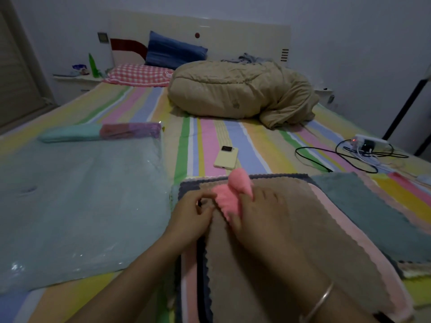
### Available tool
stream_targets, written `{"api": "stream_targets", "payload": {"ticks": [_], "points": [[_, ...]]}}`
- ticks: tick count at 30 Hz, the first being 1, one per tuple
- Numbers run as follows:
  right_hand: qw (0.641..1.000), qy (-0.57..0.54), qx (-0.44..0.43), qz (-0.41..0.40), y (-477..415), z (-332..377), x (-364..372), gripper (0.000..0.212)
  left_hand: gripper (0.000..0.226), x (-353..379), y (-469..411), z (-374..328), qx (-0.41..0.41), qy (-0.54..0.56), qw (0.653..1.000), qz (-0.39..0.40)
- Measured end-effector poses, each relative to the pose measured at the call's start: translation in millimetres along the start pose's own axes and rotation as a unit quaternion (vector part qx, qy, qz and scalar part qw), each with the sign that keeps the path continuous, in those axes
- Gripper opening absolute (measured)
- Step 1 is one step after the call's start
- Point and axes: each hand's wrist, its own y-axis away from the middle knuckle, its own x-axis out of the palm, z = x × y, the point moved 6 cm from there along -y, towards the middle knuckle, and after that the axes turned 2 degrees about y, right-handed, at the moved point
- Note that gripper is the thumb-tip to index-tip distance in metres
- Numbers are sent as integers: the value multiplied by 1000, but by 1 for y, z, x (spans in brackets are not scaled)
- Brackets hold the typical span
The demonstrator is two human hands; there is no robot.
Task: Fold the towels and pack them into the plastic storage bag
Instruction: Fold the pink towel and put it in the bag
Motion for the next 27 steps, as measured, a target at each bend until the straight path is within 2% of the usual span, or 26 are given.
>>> {"api": "stream_targets", "payload": {"ticks": [1, 2, 3, 5, 7, 9, 11, 13, 17, 21, 24, 26, 27], "points": [[995, 30, -91, -25, 13, 18, 14, 53, 25, -10, 5, 3, 13, -35, 999, -14], [986, 36, -161, 21, 29, 28, 29, 55, 23, -21, 11, 7, 27, -79, 996, -25], [982, 46, -184, 29, 41, 32, 32, 54, 21, -31, 18, 12, 42, -124, 991, -30], [986, 75, -147, -5, 39, 26, 38, 47, 18, -50, 31, 23, 70, -196, 978, -23], [989, 83, -125, 9, 40, 25, 38, 45, 22, -68, 43, 34, 96, -241, 966, 1], [990, 76, -117, 12, 38, 24, 37, 43, 48, -83, 53, 49, 90, -284, 953, 60], [991, 75, -111, -9, 38, 22, 36, 38, 82, -96, 63, 70, 69, -352, 924, 135], [992, 57, -115, -18, 37, 23, 33, 34, 89, -111, 71, 86, 58, -409, 896, 161], [988, -40, -134, -60, 35, 25, 13, 28, 55, -143, 72, 88, 74, -434, 894, 80], [974, -91, -174, -111, 52, 43, -18, 28, 18, -158, 67, 77, 28, -365, 930, 15], [961, -134, -183, -158, 64, 46, -30, 27, 18, -172, 56, 55, -14, -247, 961, -124], [948, -254, -155, -114, 59, 33, -27, 31, 18, -176, 42, 45, -56, -149, 965, -210], [949, -268, -147, -81, 58, 29, -23, 29, 18, -171, 33, 42, -74, -106, 962, -239]]}}
